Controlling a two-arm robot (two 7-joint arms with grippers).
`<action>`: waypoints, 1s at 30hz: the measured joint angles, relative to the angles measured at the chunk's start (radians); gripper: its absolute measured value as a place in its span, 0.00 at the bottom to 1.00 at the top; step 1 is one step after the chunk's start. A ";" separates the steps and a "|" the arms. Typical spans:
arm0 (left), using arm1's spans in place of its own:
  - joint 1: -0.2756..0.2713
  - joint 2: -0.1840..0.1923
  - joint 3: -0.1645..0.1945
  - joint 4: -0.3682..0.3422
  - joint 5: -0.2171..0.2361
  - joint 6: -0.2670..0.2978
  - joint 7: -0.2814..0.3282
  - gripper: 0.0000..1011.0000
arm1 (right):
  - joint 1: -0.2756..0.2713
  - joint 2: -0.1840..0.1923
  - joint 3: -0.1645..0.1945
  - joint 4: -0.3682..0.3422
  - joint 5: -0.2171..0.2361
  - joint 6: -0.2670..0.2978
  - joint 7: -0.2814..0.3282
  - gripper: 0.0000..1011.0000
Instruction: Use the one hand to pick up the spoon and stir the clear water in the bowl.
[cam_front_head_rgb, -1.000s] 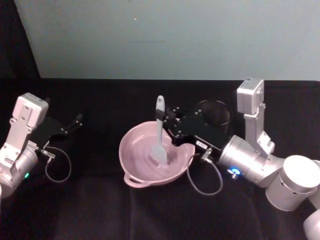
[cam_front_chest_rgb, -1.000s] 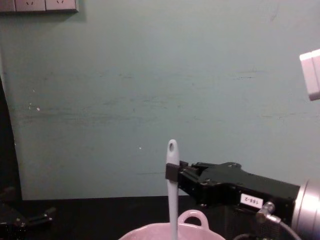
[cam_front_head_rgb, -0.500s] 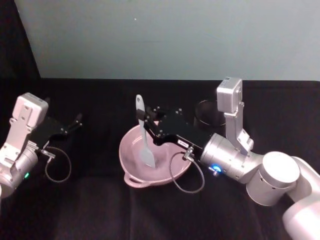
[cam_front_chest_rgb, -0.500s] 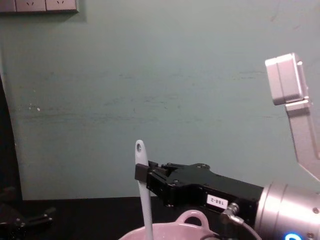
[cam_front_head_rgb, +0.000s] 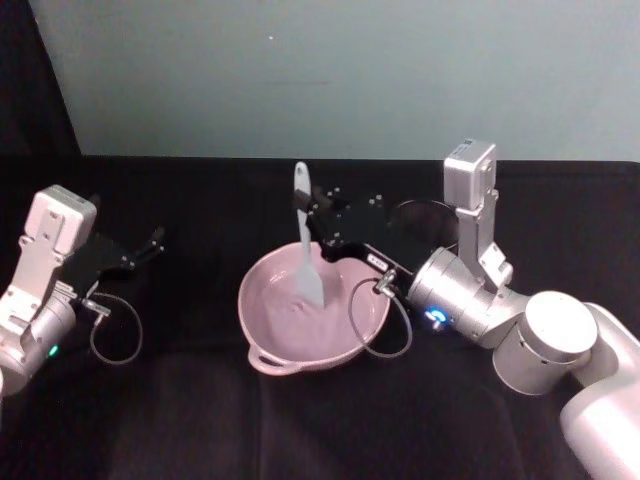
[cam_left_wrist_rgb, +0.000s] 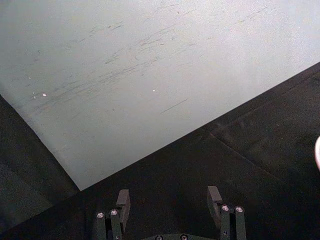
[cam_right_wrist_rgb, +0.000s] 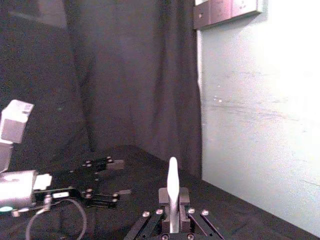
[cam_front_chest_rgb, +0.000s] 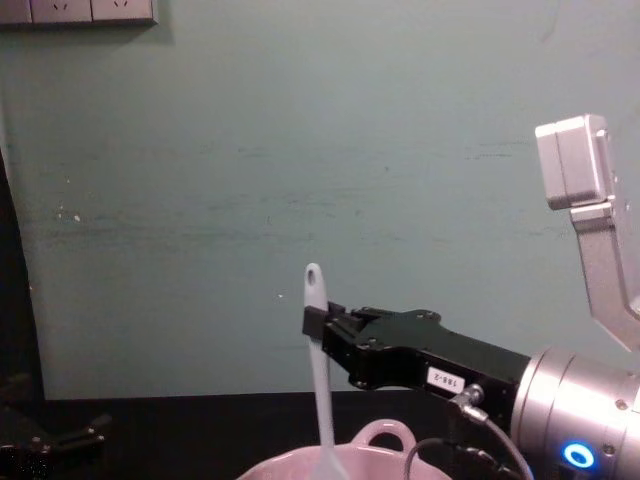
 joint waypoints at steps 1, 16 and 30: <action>0.000 0.000 0.000 0.000 0.000 0.000 0.000 1.00 | 0.000 0.001 0.004 0.000 -0.002 -0.002 -0.002 0.11; 0.000 0.000 0.000 0.000 0.000 0.000 0.000 1.00 | -0.060 0.055 0.042 -0.089 -0.021 0.023 -0.016 0.11; 0.000 0.000 0.000 0.000 0.000 0.000 0.000 1.00 | -0.105 0.089 0.028 -0.154 0.016 0.054 0.031 0.11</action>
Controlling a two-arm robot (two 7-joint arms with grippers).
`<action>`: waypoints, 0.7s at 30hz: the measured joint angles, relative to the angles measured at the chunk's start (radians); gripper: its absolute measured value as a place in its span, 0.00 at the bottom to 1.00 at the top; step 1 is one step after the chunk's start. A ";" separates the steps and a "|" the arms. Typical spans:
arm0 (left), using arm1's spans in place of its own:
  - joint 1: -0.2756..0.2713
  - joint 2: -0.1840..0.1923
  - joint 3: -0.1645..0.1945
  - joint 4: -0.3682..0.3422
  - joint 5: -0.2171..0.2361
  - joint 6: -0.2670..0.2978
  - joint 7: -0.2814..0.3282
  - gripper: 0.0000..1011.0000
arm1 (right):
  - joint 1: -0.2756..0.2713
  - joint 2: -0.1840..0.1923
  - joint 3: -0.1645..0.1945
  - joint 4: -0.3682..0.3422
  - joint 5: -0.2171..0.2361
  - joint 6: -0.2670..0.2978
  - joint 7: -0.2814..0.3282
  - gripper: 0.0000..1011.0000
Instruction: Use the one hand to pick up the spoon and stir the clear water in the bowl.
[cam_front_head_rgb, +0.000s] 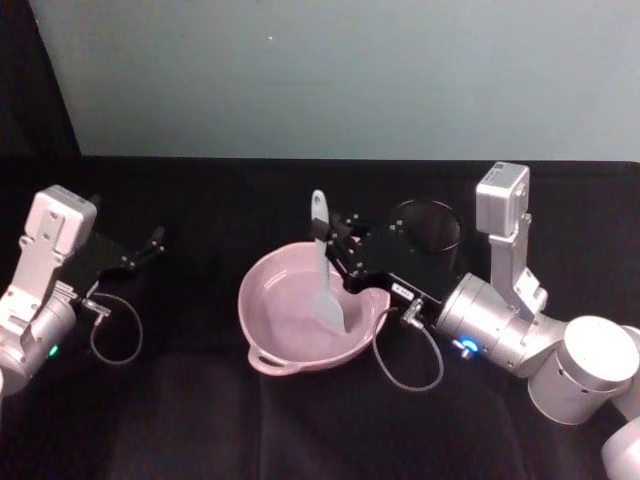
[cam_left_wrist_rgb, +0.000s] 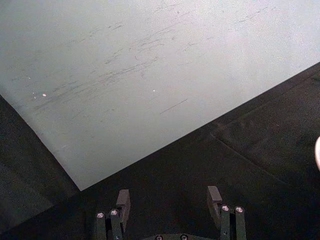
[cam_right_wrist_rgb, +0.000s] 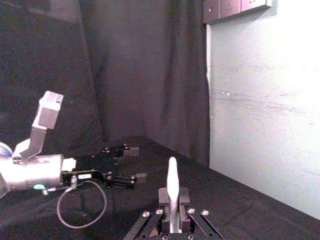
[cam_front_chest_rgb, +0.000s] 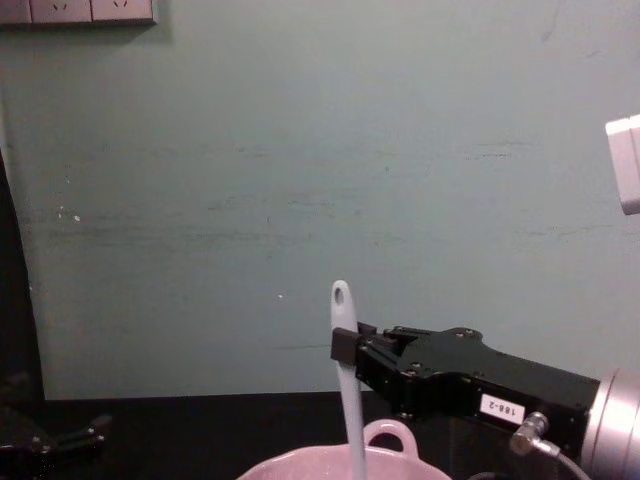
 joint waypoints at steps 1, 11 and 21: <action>0.000 0.000 0.000 0.000 0.000 0.000 0.000 1.00 | 0.000 0.000 -0.004 -0.002 0.003 0.002 0.004 0.11; 0.000 0.000 0.000 0.000 0.000 0.000 0.000 1.00 | 0.032 -0.023 -0.040 0.027 0.012 0.003 0.029 0.11; 0.000 0.000 0.000 0.000 0.000 0.000 0.000 1.00 | 0.093 -0.077 -0.060 0.124 -0.005 -0.034 0.020 0.11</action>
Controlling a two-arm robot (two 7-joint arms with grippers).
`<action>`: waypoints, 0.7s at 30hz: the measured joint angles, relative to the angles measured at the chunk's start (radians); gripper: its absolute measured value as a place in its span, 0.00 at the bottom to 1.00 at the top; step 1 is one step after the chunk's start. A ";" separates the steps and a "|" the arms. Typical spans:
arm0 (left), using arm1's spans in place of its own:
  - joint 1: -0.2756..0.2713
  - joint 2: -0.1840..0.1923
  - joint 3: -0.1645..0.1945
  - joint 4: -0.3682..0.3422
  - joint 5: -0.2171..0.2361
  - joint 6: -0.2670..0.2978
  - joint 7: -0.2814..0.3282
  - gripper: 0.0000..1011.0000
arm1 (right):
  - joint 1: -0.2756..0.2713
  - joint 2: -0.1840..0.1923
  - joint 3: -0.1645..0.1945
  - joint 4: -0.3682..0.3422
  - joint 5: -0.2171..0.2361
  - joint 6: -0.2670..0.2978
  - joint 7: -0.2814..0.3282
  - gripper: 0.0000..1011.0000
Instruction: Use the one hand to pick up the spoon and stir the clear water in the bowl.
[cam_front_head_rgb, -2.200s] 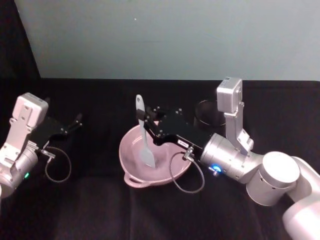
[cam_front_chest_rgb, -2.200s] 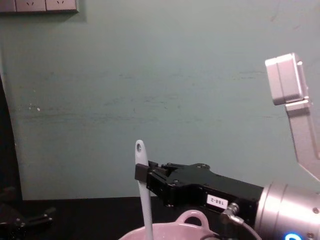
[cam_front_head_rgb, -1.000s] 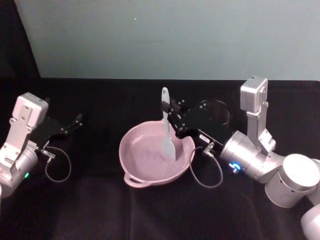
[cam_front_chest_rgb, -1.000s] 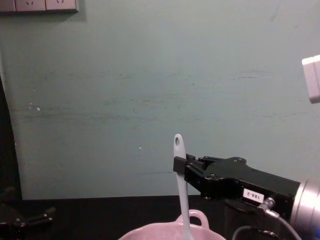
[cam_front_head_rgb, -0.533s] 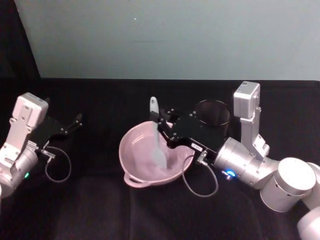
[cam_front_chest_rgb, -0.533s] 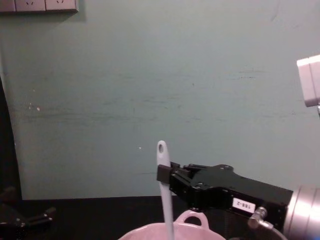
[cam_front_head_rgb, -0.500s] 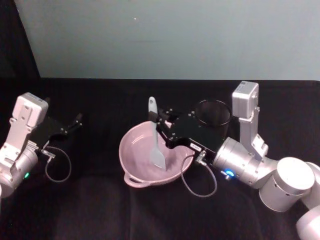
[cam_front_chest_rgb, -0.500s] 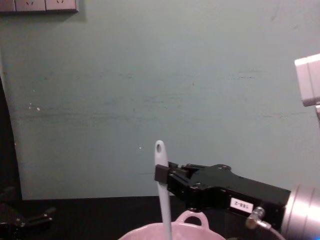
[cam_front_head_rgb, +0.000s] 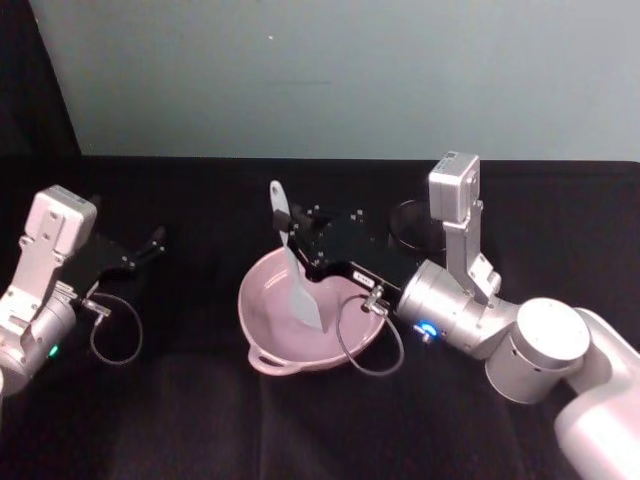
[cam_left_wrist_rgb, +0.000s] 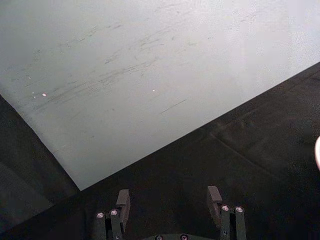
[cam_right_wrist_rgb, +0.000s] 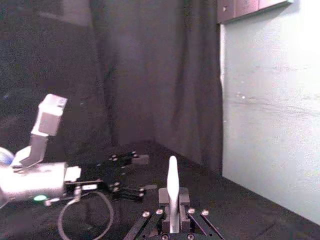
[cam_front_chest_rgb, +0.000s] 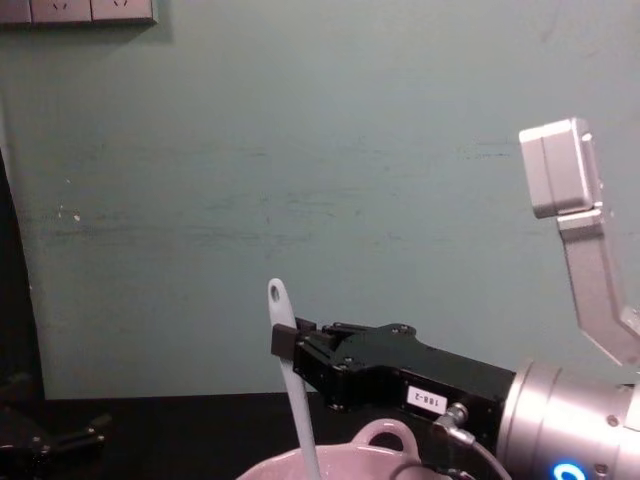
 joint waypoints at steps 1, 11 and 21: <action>0.000 0.000 0.000 0.000 0.000 0.000 0.000 1.00 | 0.007 -0.008 0.002 0.013 -0.004 -0.007 -0.008 0.11; 0.000 0.000 0.000 0.000 0.000 0.000 0.000 1.00 | 0.028 -0.029 0.036 0.049 -0.026 -0.039 -0.053 0.11; 0.000 0.000 0.000 0.000 0.000 0.000 0.000 1.00 | 0.012 -0.011 0.080 0.036 -0.040 -0.048 -0.077 0.11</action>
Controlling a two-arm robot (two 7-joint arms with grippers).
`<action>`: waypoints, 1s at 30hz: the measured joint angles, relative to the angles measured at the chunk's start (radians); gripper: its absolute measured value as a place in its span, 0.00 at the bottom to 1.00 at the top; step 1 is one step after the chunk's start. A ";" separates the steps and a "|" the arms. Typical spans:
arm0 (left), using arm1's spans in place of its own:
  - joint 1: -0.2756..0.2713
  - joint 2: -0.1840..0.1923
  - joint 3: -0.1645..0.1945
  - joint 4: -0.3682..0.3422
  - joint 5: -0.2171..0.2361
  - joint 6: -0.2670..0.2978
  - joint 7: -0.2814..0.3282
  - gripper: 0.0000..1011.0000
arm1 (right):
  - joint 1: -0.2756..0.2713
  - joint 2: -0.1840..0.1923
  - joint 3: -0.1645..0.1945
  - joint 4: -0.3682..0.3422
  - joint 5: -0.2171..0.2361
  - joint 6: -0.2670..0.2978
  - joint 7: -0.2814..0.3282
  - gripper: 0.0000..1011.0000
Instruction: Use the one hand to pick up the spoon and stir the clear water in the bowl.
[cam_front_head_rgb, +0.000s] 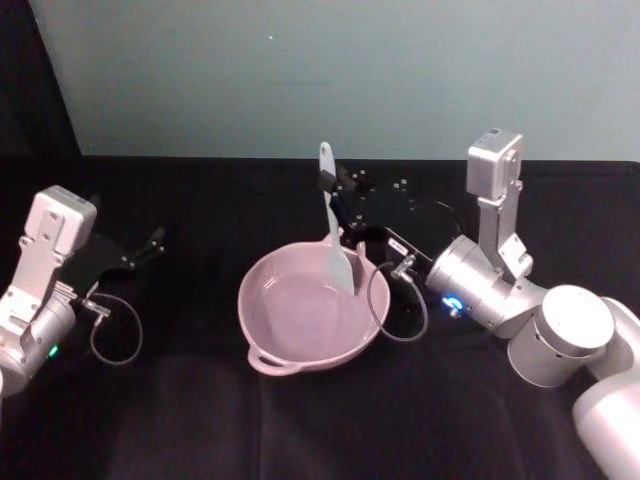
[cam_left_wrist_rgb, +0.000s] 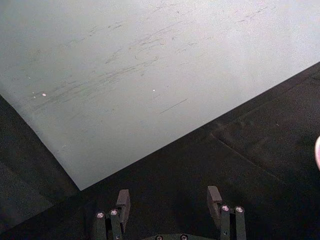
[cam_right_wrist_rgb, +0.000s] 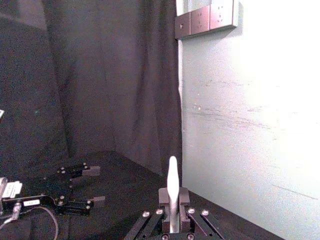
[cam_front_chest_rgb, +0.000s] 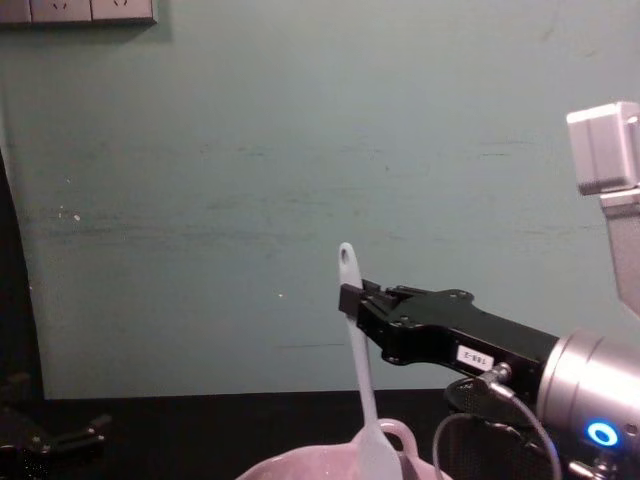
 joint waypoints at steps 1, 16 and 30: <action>0.000 0.000 0.000 0.000 0.000 0.000 0.000 1.00 | -0.003 0.003 0.002 -0.005 0.000 0.002 0.000 0.11; 0.000 0.000 0.000 0.000 0.000 0.000 0.000 1.00 | -0.090 0.054 -0.002 -0.119 0.037 0.044 0.049 0.11; 0.000 0.000 0.000 0.000 0.000 0.000 0.000 1.00 | -0.062 0.014 -0.057 -0.091 0.054 0.047 0.077 0.11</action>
